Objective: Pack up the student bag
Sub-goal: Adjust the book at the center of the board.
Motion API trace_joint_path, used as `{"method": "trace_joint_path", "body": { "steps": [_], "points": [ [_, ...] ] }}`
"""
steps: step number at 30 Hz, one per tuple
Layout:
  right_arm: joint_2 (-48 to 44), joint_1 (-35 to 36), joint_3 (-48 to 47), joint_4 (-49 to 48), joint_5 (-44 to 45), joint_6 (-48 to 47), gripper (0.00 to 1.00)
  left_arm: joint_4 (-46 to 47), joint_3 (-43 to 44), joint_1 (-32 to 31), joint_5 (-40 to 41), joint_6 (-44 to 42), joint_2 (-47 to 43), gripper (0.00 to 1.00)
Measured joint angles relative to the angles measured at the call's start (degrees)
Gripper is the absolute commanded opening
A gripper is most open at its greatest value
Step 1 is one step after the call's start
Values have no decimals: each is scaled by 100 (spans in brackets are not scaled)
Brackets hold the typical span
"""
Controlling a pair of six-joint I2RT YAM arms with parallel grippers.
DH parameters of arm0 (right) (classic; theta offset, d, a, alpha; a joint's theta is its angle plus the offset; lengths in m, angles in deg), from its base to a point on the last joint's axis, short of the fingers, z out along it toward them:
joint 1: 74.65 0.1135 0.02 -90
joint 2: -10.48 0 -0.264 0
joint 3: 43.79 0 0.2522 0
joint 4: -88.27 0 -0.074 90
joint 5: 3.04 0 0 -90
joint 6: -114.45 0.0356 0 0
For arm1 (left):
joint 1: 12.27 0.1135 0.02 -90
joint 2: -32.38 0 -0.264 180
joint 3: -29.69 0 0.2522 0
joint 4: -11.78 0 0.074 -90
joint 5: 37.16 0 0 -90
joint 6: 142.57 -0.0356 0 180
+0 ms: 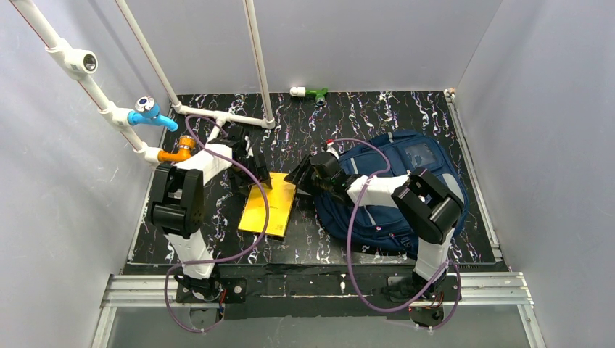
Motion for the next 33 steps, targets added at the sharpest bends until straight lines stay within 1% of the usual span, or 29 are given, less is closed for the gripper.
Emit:
{"method": "trace_joint_path", "body": {
  "steps": [6, 13, 22, 25, 30, 33],
  "points": [
    [-267, 0, -24, 315, 243, -107, 58, 221, -210, 7, -341, 402, -129, 76],
    [-658, 2, -24, 654, 625, -354, 59, 723, -516, -28, -809, 977, -264, 74],
    [-1204, -9, -17, 1161, 1335, -680, 60, 1458, -658, -389, -1207, 1786, -254, 74],
    [-1397, -9, -2, 1244, 1515, -730, 63, 1665, -664, -525, -1298, 2039, -251, 74],
    [-1886, -4, 133, 1530, 1580, -896, 71, 2347, -651, -857, -1517, 2559, -227, 73],
    [-2245, 2, 267, 1764, 1687, -1054, 74, 2802, -608, -1117, -1552, 2872, -109, 73]
  ]
}}
